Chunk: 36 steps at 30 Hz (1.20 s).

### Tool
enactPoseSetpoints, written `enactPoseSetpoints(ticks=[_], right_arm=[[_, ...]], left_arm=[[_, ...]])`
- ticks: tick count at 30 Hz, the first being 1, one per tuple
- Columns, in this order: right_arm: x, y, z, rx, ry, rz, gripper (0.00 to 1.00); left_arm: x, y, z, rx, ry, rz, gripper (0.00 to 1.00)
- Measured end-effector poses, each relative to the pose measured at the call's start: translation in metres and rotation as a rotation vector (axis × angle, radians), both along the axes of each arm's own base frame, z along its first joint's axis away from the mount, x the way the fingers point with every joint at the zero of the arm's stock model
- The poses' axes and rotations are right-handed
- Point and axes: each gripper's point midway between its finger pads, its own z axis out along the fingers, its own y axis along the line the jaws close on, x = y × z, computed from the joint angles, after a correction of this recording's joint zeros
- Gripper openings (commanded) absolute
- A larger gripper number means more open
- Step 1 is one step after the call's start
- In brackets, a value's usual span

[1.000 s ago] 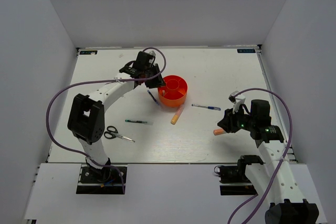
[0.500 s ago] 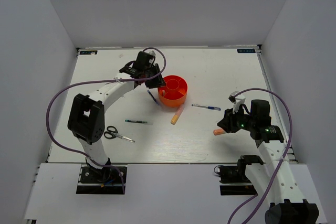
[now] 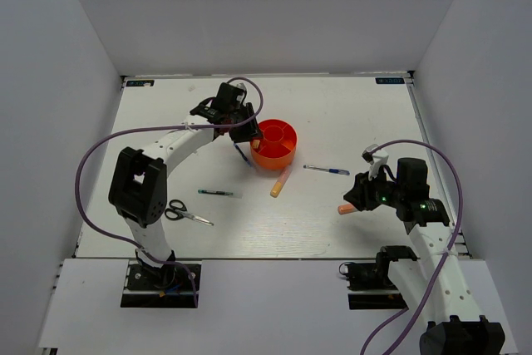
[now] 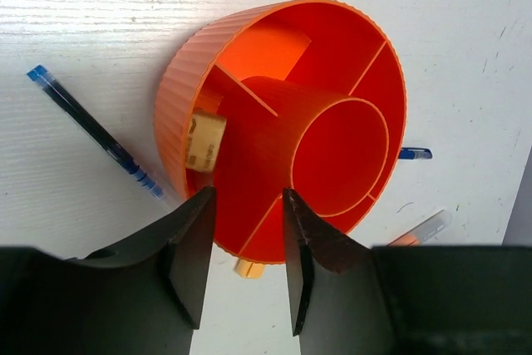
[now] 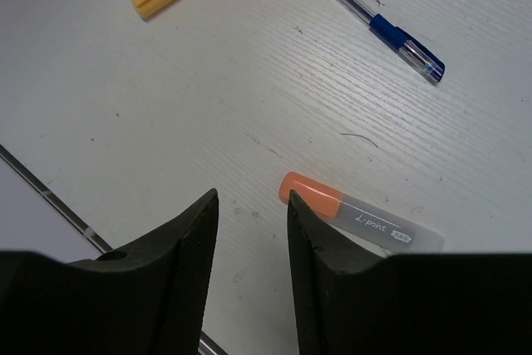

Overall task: Sort the stationery into containers
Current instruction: Place the stationery in the storage box, then pick up the pen from the center of the board.

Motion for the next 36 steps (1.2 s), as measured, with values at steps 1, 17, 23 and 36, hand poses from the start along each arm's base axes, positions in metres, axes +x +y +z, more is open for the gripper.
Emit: enactPoseSetpoints(ticks=[1, 17, 23, 36], right_arm=[[0.0, 0.0, 0.0, 0.0, 0.0, 0.0, 0.44], [0.009, -0.006, -0.004, -0.084, -0.074, 0.059, 0.6], [0.006, -0.008, -0.031, -0.24, -0.157, 0.371, 0.65], [-0.007, -0.012, -0.068, -0.403, -0.29, 0.957, 0.63]], left_arm=[[0.0, 0.0, 0.0, 0.001, 0.002, 0.0, 0.48], [-0.098, 0.064, 0.036, 0.098, -0.094, -0.06, 0.82], [-0.159, 0.125, -0.007, 0.262, -0.001, -0.037, 0.89], [-0.192, 0.156, -0.029, 0.315, 0.009, -0.061, 0.89]])
